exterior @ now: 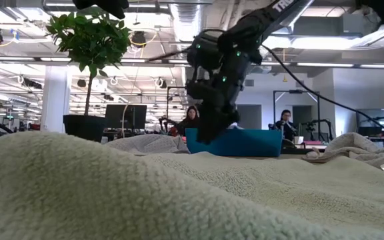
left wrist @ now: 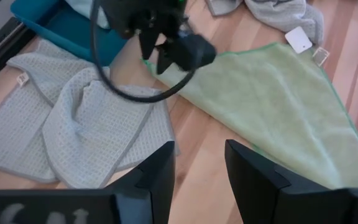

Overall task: Fold microfiber towels
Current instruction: Fold the green towel

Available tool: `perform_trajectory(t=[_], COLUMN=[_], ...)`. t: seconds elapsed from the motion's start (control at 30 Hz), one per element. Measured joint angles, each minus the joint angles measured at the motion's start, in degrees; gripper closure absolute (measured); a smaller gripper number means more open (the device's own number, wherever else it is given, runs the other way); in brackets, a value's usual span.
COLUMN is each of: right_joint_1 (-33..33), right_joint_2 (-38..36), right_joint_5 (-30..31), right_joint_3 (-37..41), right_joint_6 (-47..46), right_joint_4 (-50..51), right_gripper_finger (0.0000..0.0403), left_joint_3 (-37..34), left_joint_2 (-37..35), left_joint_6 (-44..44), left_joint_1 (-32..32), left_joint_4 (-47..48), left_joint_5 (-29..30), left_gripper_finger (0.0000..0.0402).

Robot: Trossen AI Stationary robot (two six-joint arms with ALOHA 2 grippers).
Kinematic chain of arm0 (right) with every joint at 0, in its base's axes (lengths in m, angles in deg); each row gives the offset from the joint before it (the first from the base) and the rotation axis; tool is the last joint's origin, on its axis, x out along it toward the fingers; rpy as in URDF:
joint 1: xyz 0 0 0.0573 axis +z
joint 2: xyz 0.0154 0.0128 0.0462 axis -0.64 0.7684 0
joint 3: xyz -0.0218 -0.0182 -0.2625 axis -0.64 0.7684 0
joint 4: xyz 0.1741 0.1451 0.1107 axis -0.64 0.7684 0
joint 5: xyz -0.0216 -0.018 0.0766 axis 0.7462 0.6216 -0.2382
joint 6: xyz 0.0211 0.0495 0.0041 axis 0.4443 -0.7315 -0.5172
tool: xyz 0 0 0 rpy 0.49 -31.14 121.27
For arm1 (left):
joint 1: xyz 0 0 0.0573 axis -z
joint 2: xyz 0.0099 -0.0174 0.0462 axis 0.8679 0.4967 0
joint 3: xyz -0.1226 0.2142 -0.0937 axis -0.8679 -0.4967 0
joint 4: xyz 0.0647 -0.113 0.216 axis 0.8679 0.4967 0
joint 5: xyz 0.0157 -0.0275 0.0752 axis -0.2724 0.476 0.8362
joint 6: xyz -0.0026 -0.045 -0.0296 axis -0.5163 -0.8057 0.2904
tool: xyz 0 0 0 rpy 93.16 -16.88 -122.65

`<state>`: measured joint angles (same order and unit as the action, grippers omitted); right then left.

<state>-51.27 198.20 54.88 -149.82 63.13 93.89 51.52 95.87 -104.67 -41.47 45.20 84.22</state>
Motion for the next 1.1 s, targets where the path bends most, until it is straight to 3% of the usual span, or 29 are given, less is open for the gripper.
perform_trajectory(t=[0.9, 1.1], right_joint_1=[-0.62, -0.69], right_joint_2=[1.24, 1.24], right_joint_5=[0.11, 3.03], right_joint_3=[0.15, 0.15], right_joint_6=[-0.85, -1.67], right_joint_4=[0.95, 1.04], right_gripper_finger=[0.0186, 0.0186], left_joint_3=[0.02, 0.02], left_joint_2=[0.0, 0.0], left_joint_6=[2.43, 2.43], left_joint_1=[0.0, 0.0], left_joint_4=[0.01, 0.01], left_joint_5=[-0.02, -0.04], left_gripper_finger=[0.0269, 0.0269])
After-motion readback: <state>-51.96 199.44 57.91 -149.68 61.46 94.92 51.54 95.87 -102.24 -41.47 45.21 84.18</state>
